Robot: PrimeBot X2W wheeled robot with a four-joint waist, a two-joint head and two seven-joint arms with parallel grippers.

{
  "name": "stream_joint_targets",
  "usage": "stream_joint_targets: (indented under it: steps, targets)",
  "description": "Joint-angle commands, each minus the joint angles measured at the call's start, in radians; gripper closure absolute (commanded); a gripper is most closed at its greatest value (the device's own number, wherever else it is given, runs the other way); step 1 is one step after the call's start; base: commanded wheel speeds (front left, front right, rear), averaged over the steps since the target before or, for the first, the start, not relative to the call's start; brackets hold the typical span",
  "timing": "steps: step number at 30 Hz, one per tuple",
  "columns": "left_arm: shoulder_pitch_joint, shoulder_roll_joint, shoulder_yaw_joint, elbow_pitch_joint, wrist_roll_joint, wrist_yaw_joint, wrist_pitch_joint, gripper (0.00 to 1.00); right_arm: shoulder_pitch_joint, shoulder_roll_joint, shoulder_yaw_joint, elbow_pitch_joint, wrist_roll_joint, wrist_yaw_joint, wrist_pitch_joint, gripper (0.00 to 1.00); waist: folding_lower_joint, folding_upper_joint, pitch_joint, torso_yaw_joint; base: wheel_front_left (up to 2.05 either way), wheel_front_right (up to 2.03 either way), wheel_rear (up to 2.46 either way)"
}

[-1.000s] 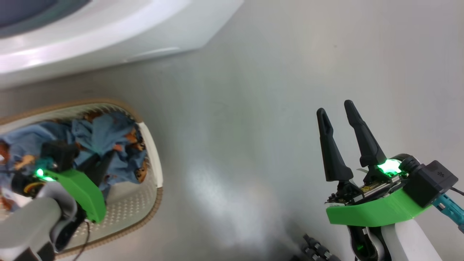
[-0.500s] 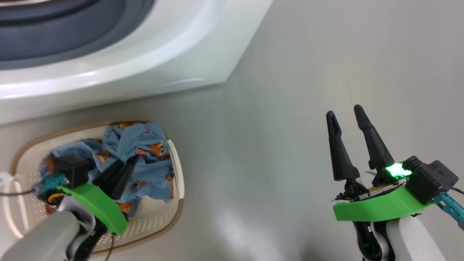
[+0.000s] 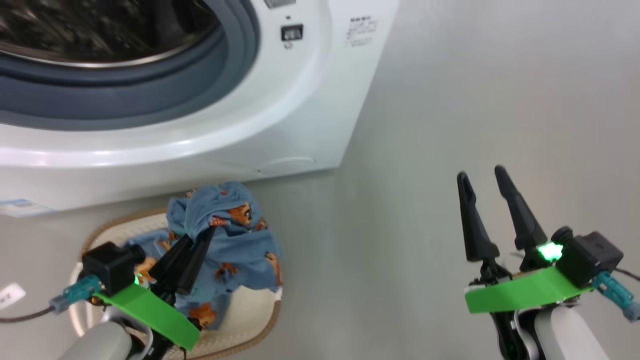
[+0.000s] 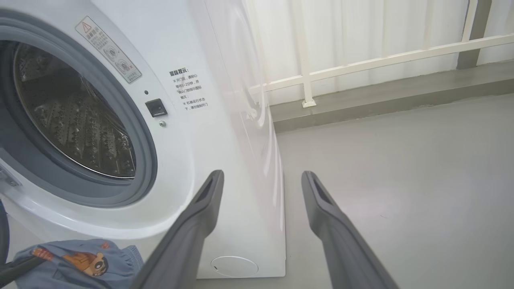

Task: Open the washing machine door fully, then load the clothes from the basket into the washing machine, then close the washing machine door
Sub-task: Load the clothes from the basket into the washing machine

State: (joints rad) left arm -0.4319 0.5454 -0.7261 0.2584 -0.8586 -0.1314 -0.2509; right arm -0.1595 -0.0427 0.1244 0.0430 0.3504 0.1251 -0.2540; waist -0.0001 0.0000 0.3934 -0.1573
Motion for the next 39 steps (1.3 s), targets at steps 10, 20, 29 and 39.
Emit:
stream_joint_targets:
  steps: [10,20,29,39]
  targets:
    - [0.094,-0.021,0.189,-0.119,0.059,0.001,-0.011,1.00,0.043,-0.008,0.001,0.013,-0.015,0.006,-0.008,0.00,0.0001,0.0000,-0.141,0.067,0.00,0.00,0.00]
    - [0.203,-0.073,0.364,-0.208,0.075,0.001,-0.011,1.00,0.080,-0.008,-0.020,0.036,-0.020,0.006,-0.008,0.00,0.0001,0.0000,-0.240,0.067,0.00,0.00,0.00]
    - [0.254,-0.111,0.425,-0.236,0.090,0.001,-0.011,1.00,0.098,-0.008,-0.031,0.044,-0.024,0.006,-0.008,0.00,0.0001,0.0000,-0.277,0.072,0.00,0.00,0.00]
    - [0.247,-0.127,0.434,-0.223,0.082,0.001,-0.011,1.00,0.091,-0.008,-0.025,0.045,-0.029,0.006,-0.008,0.00,0.0001,0.0000,-0.270,0.071,0.00,0.00,0.00]
